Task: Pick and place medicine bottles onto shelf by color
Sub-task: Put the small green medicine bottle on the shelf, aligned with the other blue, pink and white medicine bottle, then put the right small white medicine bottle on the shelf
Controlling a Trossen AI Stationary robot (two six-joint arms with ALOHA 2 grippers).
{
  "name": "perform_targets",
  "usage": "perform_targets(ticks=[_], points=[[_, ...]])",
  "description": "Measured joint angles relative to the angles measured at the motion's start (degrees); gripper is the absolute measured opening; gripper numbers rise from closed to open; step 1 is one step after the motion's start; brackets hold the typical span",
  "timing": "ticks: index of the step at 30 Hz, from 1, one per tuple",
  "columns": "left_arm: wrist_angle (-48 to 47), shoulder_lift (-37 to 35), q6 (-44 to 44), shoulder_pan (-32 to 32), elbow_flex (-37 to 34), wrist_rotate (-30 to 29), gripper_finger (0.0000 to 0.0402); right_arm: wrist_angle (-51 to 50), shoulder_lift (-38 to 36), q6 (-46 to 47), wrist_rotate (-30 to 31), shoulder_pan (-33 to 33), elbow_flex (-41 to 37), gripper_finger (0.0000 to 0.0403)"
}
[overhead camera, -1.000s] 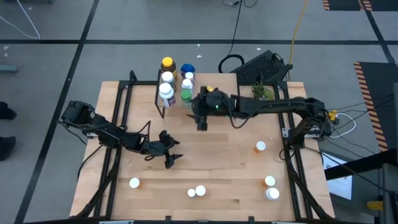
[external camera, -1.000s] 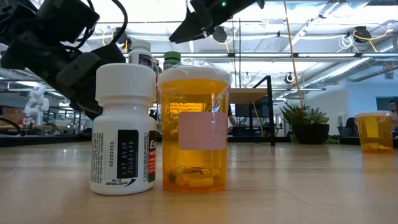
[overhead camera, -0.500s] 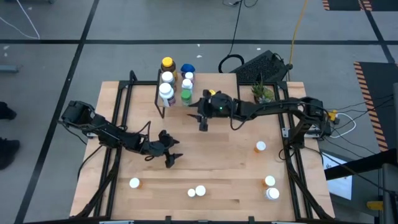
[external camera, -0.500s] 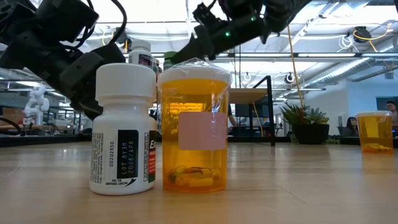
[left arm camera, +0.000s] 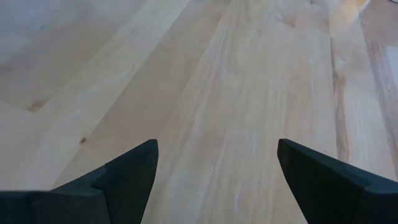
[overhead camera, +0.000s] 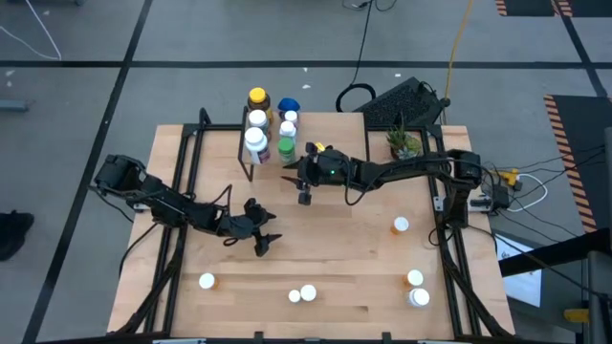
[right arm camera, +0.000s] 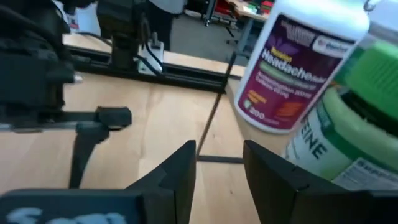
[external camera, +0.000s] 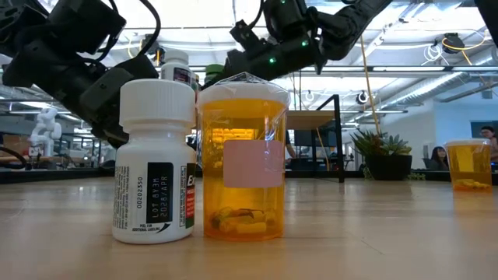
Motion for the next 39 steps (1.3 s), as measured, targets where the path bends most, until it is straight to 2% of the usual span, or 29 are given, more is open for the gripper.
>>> perform_targets(ticks=[24,28,32,36,39], points=[[-0.5,0.0,-0.7,-0.1,0.0,0.4,0.0333,-2.7,0.0,-3.2,0.2,-3.0,0.1,0.0118],[-0.6,0.0,-1.2,-0.6,0.0,0.5,0.0333,-4.8,-2.2,-4.8,0.3,-0.8,0.0,0.0118],[-0.9,0.0,-2.2,-0.9,0.0,0.3,0.0333,-5.8,-5.8,-0.7,-0.4,2.5,0.1,0.0118],[-1.0,0.0,-5.9,-2.4,0.0,0.0,0.0333,-11.3,-7.1,0.5,-4.2,6.8,0.1,0.0118],[-2.1,0.0,-8.0,-4.7,0.0,0.0,0.0333,-15.7,-7.2,-0.7,-4.5,10.3,0.1,0.0118]])
